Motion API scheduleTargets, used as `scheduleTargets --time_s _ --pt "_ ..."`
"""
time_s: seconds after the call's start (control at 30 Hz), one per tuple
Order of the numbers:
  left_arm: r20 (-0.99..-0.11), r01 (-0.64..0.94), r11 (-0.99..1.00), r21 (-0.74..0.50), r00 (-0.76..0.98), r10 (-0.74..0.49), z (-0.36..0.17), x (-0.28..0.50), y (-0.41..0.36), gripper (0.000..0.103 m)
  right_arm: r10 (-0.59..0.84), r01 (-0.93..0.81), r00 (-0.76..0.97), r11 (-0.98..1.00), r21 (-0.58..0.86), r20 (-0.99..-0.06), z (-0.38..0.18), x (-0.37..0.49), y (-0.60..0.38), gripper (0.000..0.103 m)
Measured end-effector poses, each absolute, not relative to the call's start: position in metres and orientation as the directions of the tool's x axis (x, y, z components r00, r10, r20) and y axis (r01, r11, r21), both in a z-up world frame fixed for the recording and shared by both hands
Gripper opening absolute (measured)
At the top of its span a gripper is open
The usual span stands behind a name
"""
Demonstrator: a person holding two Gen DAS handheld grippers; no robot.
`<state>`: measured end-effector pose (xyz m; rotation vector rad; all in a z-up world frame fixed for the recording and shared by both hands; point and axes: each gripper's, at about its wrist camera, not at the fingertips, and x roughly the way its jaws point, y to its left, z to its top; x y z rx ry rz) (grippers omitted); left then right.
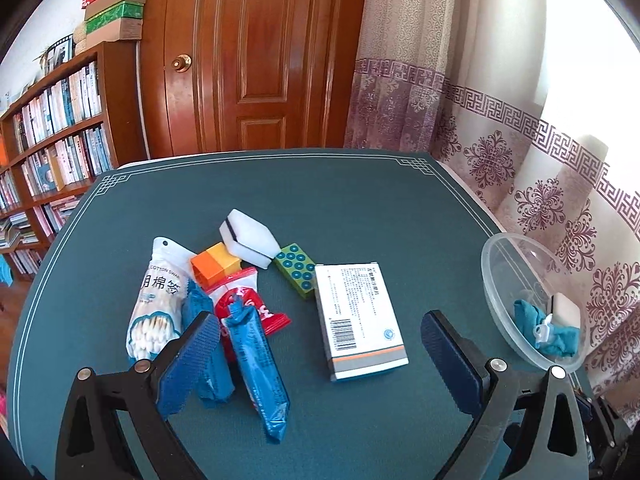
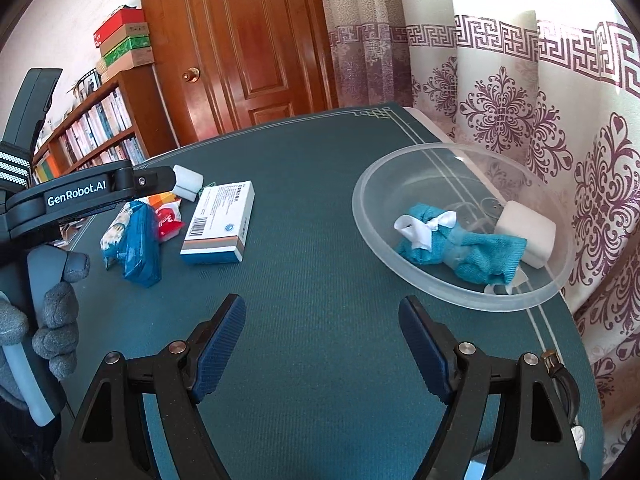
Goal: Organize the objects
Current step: 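Move both tools back toward the pile of items on the table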
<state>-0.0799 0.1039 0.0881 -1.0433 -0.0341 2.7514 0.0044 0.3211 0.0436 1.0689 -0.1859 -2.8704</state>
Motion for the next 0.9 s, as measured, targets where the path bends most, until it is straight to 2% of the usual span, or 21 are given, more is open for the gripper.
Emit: scheduleTargets --time_s 0.6,0.9 --pt "-0.668 0.022 -0.994 -0.108 -0.742 0.056 0.076 -0.103 0.008 0.102 -0.143 0.086 -0.717 -0.989 0.117 -0.683 0.036 -0.01 0.28 0.08" --pt "-0.711 0.106 -0.99 -0.098 -0.703 -0.005 0.052 -0.133 -0.024 0.102 -0.145 0.096 -0.703 -0.989 0.109 -0.697 0.032 -0.016 0.271 0.08"
